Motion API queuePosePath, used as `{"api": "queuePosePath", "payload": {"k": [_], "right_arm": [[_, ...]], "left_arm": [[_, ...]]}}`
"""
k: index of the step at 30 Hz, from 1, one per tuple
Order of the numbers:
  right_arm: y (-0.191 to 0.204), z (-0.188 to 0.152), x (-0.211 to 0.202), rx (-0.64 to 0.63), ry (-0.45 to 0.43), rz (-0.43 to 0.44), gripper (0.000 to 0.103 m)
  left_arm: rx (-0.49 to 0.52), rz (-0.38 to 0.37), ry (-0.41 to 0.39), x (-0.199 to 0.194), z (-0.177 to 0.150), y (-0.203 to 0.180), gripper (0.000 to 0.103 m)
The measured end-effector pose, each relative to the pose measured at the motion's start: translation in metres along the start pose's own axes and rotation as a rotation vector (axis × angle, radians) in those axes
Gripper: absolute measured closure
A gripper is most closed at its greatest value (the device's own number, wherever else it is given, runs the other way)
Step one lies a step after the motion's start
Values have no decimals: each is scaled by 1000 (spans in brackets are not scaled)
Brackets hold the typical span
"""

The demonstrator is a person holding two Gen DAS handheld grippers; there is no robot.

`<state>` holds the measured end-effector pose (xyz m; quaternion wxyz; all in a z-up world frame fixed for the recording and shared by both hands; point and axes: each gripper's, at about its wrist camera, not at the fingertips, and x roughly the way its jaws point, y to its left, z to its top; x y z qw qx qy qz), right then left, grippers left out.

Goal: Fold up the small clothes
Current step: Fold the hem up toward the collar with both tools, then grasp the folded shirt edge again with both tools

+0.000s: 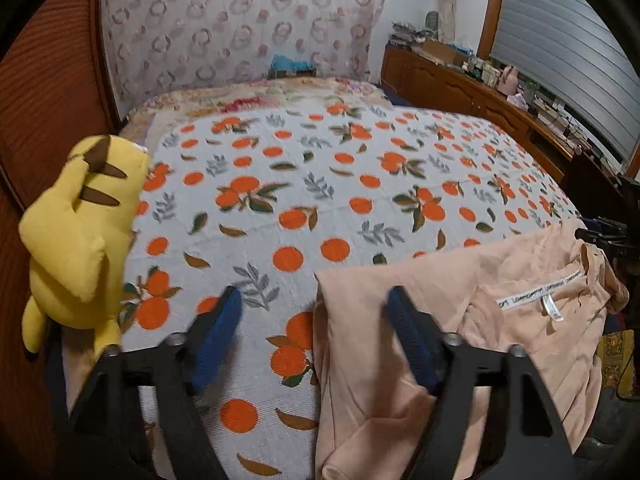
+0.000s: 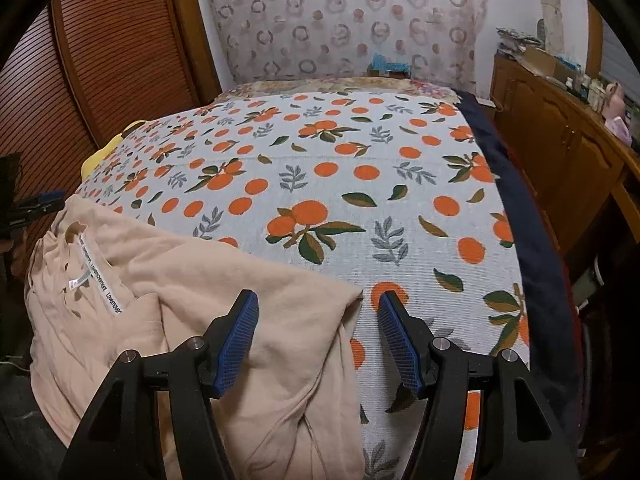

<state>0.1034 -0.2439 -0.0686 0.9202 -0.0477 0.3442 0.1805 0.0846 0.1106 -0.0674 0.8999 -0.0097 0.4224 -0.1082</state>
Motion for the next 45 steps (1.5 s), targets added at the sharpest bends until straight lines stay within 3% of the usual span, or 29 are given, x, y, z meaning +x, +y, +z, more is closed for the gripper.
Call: {"api": "queuePosePath", "payload": {"k": [3, 17, 28, 31, 33, 36, 40, 45], "right_arm": [[1, -1, 4, -6, -4, -6, 38], [10, -4, 8, -53, 8, -23, 38], [11, -4, 10, -67, 19, -19, 40], [13, -4, 10, -74, 16, -7, 49], [16, -5, 10, -96, 16, -1, 67], [19, -6, 9, -128, 21, 21, 87], [23, -5, -1, -137, 5, 32, 91], [25, 7, -58, -142, -135, 6, 92]], "left_arm": [[-10, -8, 29, 9, -3, 3, 43], [-37, -48, 24, 13, -6, 3, 43], [10, -96, 40, 17, -2, -13, 71], [3, -124, 40, 17, -3, -14, 84], [1, -126, 34, 15, -3, -15, 92], [10, -116, 20, 11, -4, -19, 95], [-4, -154, -41, -12, -1, -23, 96], [15, -183, -162, -62, 20, -33, 96]]}}
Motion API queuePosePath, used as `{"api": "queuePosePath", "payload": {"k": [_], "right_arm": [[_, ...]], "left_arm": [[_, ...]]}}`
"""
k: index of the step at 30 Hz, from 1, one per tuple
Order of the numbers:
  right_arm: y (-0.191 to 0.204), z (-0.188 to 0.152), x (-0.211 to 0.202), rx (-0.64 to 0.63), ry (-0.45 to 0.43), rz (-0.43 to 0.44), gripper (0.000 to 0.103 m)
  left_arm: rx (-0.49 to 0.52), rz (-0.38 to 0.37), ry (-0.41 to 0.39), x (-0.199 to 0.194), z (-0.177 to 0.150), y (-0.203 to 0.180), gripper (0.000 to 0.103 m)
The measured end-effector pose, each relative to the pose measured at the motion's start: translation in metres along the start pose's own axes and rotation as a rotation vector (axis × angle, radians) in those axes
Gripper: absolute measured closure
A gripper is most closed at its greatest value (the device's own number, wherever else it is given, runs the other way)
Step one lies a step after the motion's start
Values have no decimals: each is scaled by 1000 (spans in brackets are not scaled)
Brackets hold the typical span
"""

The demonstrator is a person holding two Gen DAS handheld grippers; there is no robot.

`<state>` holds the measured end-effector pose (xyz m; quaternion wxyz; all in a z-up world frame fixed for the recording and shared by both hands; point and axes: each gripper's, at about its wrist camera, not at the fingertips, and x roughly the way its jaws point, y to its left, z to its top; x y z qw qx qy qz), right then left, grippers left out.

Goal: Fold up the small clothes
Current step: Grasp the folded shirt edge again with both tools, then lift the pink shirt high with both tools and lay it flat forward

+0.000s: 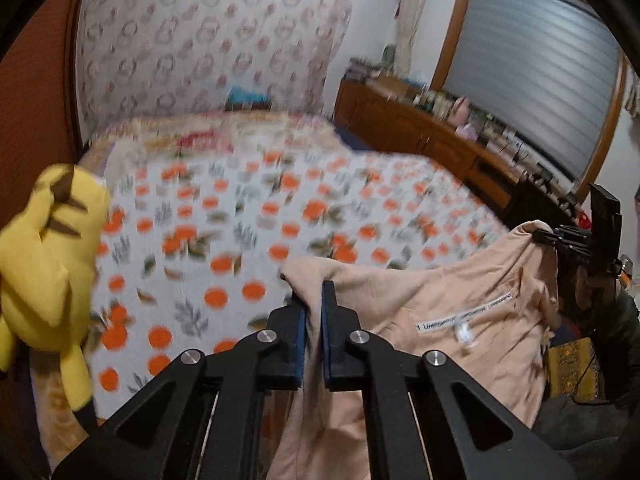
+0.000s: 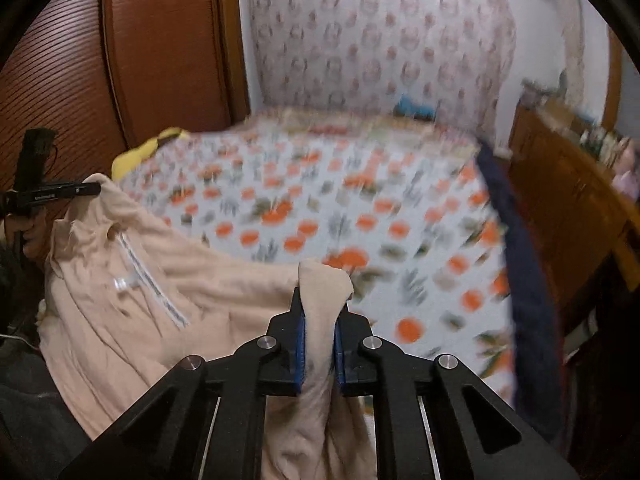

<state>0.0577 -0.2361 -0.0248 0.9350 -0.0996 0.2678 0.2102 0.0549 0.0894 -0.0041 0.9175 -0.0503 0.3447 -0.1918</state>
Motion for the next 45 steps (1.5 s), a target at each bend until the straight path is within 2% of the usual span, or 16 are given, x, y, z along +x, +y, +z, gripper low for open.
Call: {"api": "queuePosePath", "payload": {"k": [7, 11, 14, 25, 30, 34, 35, 40, 42, 45], "right_arm": [[6, 48, -103, -81, -193, -71, 93], [17, 74, -155, -146, -305, -151, 93], [26, 90, -188, -180, -385, -187, 93], [52, 134, -237, -263, -484, -258, 93], [50, 158, -223, -282, -502, -276, 93], [37, 174, -176, -281, -477, -297, 93], [36, 167, -158, -277, -464, -294, 93], [25, 187, -82, -250, -363, -286, 93], [24, 196, -57, -241, -322, -273, 93], [18, 191, -9, -224, -244, -247, 93]], "left_arm": [[55, -33, -208, -76, 54, -28, 96], [100, 11, -315, -118, 83, -40, 96], [113, 0, -374, -143, 97, -41, 96], [84, 18, -504, -180, 121, -26, 96], [84, 80, -533, -177, 138, -18, 96], [79, 145, -523, -151, 156, -1, 96], [73, 155, -510, -139, 160, 6, 96], [53, 207, -438, -81, 166, 36, 96], [38, 221, -383, -50, 162, 49, 96], [12, 229, -309, -10, 153, 67, 96]]}}
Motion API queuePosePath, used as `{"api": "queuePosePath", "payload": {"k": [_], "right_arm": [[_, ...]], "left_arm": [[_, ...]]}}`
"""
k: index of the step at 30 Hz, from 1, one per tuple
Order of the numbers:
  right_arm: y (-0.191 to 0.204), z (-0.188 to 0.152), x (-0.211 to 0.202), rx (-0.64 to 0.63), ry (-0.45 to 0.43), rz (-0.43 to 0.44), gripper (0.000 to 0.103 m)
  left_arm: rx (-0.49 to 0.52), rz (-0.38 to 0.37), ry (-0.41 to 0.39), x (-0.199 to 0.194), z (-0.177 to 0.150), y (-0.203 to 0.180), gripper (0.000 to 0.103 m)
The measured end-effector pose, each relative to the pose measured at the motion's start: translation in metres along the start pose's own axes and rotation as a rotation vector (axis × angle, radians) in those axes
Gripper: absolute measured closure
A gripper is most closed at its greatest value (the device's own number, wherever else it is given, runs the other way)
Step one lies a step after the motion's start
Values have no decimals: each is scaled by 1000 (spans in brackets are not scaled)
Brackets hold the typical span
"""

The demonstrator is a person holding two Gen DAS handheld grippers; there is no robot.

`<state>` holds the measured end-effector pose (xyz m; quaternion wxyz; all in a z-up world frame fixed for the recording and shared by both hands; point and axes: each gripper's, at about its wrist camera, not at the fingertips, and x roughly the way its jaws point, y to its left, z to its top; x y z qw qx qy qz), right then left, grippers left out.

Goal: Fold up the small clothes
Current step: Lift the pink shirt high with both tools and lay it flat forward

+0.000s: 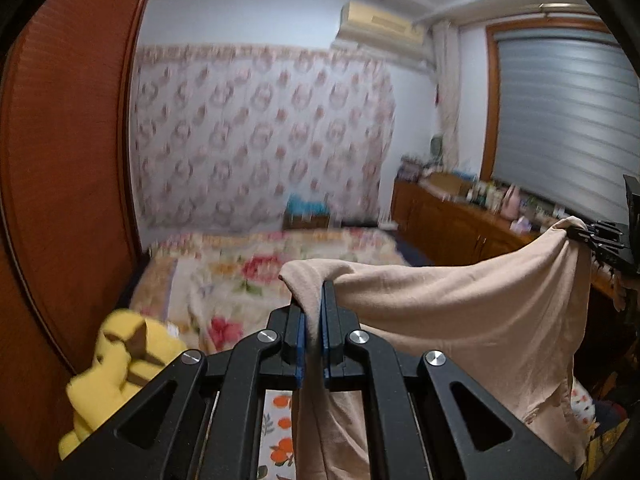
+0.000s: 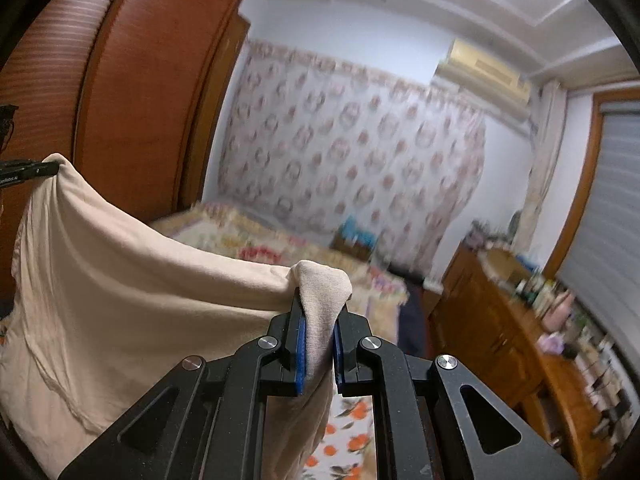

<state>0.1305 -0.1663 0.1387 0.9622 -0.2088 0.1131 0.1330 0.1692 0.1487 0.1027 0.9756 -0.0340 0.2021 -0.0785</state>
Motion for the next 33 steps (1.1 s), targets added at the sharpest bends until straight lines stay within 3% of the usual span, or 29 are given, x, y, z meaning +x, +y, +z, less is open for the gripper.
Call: {"api": "queuePosePath", "payload": {"k": [7, 19, 29, 33], "right_arm": [[14, -33, 91, 6, 158, 58, 93], [-9, -15, 187, 60, 292, 122, 92], [-5, -40, 201, 128, 359, 155, 92], [-9, -40, 201, 160, 345, 152, 90]], "left_arm": [[-21, 20, 146, 77, -35, 11, 96], [-18, 20, 303, 168, -67, 18, 96], [-10, 35, 387, 201, -93, 24, 96], [-9, 29, 396, 204, -95, 25, 94]]}}
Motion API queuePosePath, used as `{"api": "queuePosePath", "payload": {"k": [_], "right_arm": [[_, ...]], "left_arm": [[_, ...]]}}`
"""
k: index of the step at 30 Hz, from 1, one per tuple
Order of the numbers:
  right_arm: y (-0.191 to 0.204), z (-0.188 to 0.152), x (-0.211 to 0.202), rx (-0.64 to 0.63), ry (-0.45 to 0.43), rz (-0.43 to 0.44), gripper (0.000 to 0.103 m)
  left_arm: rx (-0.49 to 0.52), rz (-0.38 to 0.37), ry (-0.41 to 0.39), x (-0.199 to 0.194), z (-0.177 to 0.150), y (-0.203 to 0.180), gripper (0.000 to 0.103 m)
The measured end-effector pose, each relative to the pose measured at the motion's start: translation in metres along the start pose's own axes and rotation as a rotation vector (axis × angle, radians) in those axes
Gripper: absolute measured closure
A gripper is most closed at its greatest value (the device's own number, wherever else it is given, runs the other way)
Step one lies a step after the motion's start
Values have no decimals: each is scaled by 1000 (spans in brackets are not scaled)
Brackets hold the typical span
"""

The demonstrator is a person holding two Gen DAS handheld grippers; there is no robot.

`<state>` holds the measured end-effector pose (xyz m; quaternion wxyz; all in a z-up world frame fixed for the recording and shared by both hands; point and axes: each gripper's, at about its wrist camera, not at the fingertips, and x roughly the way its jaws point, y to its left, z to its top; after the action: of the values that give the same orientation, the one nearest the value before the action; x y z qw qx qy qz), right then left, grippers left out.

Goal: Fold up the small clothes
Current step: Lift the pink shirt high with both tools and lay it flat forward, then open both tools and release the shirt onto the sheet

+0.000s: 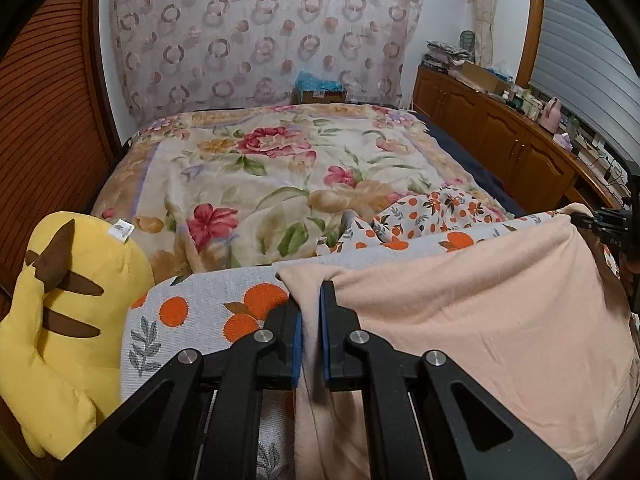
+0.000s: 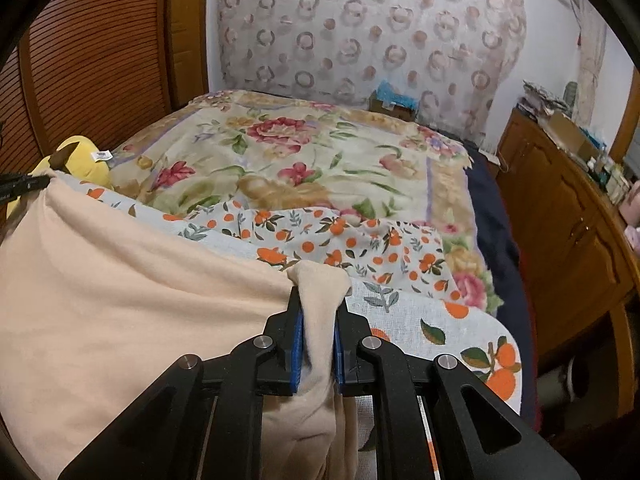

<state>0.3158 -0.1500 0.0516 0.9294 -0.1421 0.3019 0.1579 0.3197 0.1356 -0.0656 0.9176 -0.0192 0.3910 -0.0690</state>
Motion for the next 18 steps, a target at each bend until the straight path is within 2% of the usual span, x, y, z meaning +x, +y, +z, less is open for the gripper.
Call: {"api": "queuePosePath", "payload": {"k": [1, 5, 8, 10, 11, 12, 15, 18], "right_arm": [[0, 1, -2, 3, -1, -1, 88], [1, 6, -19, 3, -26, -29, 78], [0, 2, -36, 34, -47, -45, 66], [1, -5, -52, 54, -58, -36, 62], [4, -10, -61, 57, -66, -31, 58], [6, -16, -71, 58, -74, -28, 54], [11, -34, -95, 73, -96, 5, 43], [16, -55, -119, 83, -111, 15, 40]], "left_arm": [[2, 1, 0, -1, 0, 0, 93], [0, 22, -18, -9, 0, 0, 80], [17, 13, -52, -27, -4, -1, 57], [24, 13, -60, -39, -8, -1, 44], [16, 15, -56, -45, -11, 0, 31], [7, 8, -63, -52, -15, 2, 25], [-8, -11, -83, -73, -28, 3, 24], [-23, -6, -82, -91, -48, 4, 24]]}}
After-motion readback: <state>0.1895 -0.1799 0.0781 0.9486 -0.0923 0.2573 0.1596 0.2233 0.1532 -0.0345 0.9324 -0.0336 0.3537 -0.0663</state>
